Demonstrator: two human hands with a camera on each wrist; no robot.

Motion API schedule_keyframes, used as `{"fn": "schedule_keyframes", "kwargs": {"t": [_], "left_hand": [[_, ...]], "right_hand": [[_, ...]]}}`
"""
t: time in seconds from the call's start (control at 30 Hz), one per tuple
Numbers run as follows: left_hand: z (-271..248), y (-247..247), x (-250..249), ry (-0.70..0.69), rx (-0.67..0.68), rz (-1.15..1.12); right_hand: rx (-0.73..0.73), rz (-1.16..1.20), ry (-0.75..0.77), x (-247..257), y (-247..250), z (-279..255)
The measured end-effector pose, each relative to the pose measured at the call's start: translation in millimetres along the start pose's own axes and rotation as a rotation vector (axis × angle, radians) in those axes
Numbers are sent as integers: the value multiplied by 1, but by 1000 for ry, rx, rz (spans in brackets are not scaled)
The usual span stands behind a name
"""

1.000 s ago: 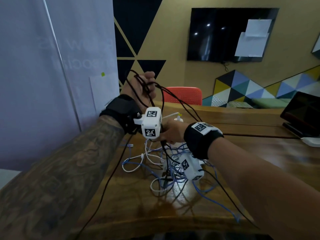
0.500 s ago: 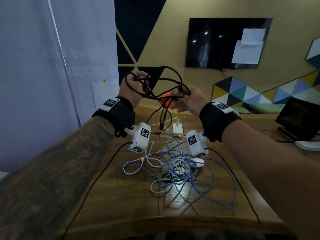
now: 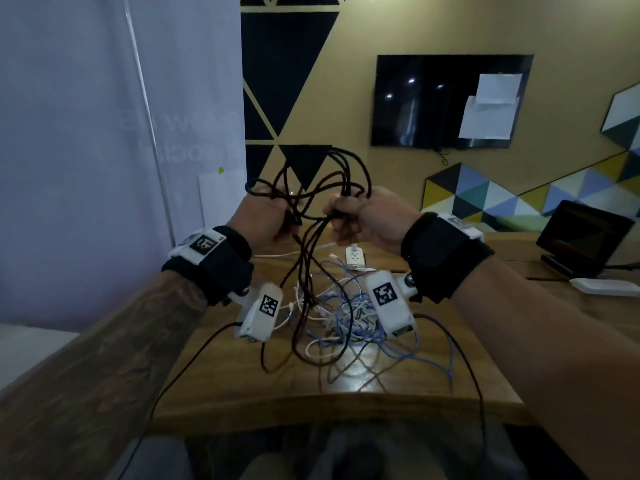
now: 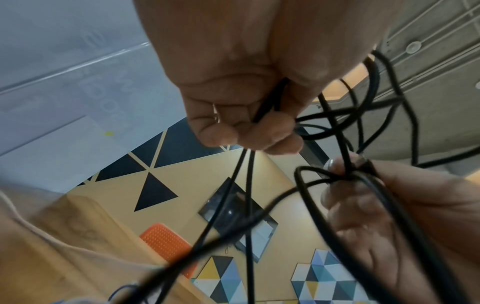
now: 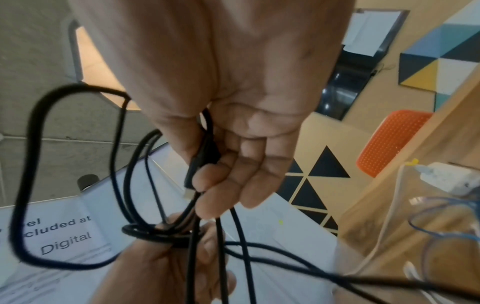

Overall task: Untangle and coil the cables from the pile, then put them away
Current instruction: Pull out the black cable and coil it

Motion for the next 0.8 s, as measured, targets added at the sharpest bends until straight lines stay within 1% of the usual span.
{"fn": "schedule_keyframes", "kwargs": {"t": [0.07,0.13,0.3,0.37,0.4,0.5,0.57,0.7,0.73,0.77,0.8], "left_hand": [[-29,6,7,74,82,105],[-61,9,20,130,209,217],[-146,0,58,360,522,290],[-173,-10,78,442,613,344],[-184,-15,90,490,635,367],[-205,-25,132,634,592,374],[-211,-30,152,676,561,334],[-222,-35,164,727,495,182],[-224,-34,165,718,501,180],[-225,-32,164,679,507,226],[-224,-29,162,585,482,325]], "right_hand": [[32,-36,-54,-12,-8,-22],[82,-86,-106,-30,-12,-46],[241,-183,-260,-87,-21,-106],[314,-232,-322,-106,-26,-127],[343,-268,-351,-113,-28,-136],[353,-376,-424,-134,-29,-155],[325,-403,-425,-145,-28,-160],[232,-347,-369,-151,-33,-160],[218,-337,-354,-151,-37,-159],[206,-334,-336,-151,-41,-158],[197,-335,-323,-153,-46,-157]]}}
Point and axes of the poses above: each hand's wrist, its own z-axis towards the middle knuckle, its own y-axis out of the back of the hand, x = y × z, the point moved 1 cm from there along z, towards the middle knuckle
